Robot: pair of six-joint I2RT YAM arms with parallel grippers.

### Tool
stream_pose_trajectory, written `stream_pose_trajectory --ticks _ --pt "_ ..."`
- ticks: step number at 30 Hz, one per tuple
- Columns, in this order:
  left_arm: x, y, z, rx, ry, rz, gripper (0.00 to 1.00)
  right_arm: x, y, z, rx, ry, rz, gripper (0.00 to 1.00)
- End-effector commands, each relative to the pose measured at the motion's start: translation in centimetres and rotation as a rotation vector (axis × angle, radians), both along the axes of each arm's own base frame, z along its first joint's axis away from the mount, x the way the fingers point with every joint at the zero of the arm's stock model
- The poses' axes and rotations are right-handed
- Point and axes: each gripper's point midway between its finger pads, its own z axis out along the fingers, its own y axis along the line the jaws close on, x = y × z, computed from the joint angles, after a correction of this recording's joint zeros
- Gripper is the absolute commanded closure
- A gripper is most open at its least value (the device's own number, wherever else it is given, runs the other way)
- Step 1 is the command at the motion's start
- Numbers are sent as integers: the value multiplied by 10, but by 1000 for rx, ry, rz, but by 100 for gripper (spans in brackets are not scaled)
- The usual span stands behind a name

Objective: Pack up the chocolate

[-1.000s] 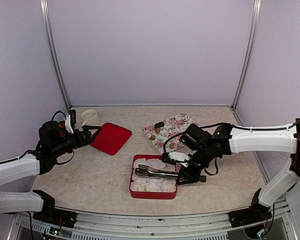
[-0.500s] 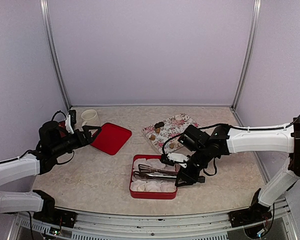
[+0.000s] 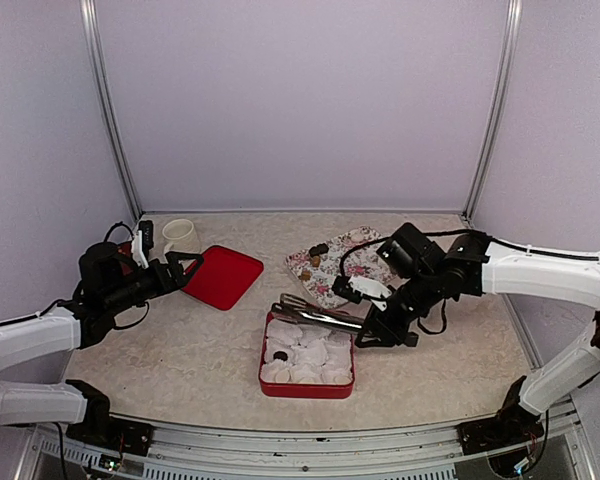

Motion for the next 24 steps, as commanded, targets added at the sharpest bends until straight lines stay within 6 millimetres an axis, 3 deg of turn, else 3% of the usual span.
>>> stream_pose_trajectory --ticks 1,7,14,19,24 --pt "6 1 14 -4 -42 4 1 50 -14 45 116 -81 -151 69" --pt "7 0 13 -11 -40 4 1 113 -57 43 63 -124 -374 67" --pt "10 -2 11 -17 -39 -3 1 170 -76 32 49 -154 -499 66" --pt "11 -2 12 -10 -46 -1 1 189 -81 -5 -37 -132 -524 66" --pt "13 -3 8 -6 -41 -2 1 206 -76 -22 -21 -120 -548 66"
